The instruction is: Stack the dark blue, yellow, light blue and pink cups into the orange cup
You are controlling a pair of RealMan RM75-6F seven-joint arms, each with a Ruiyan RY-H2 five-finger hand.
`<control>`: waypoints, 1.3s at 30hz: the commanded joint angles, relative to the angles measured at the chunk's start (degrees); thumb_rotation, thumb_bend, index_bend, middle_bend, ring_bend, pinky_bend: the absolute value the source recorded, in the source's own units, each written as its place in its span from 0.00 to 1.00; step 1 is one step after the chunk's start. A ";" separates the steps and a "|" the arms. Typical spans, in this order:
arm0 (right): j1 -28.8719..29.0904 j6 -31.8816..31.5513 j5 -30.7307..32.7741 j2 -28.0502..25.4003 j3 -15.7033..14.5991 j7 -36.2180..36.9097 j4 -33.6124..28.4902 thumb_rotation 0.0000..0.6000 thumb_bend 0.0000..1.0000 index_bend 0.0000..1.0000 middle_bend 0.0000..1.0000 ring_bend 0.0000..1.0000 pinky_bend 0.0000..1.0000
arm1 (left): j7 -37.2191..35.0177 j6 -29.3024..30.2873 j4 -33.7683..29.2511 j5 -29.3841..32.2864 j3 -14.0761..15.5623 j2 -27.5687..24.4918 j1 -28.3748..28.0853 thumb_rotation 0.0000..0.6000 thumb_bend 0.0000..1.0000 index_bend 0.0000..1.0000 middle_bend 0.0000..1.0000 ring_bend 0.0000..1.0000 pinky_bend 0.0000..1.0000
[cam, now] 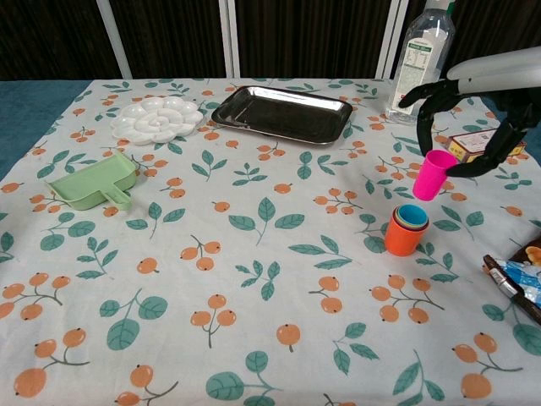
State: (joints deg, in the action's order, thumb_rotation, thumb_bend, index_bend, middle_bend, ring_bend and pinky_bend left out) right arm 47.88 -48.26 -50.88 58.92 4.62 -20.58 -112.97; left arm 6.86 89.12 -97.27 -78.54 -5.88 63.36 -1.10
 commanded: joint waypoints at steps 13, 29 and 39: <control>-1.48 -1.67 -4.21 2.74 -0.28 1.09 0.88 1.00 0.41 0.52 0.00 0.09 0.11 | -0.33 -0.19 0.21 0.16 -0.06 -0.02 -0.04 1.00 0.22 0.22 0.11 0.00 0.00; -1.71 -0.88 -3.23 4.98 -1.15 1.20 3.94 1.00 0.41 0.52 0.00 0.09 0.11 | 0.14 0.00 0.11 -0.05 0.09 -0.06 0.04 1.00 0.22 0.22 0.11 0.00 0.00; -1.67 -0.60 -3.21 6.47 -1.08 1.60 5.49 1.00 0.41 0.52 0.00 0.09 0.11 | 0.15 0.01 0.16 -0.10 0.08 -0.06 0.02 1.00 0.22 0.22 0.11 0.00 0.00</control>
State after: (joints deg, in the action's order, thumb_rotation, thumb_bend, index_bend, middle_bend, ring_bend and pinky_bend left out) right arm 46.19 -48.88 -54.14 65.30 3.51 -19.02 -107.57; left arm 7.01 89.13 -97.11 -78.64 -5.80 63.30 -1.07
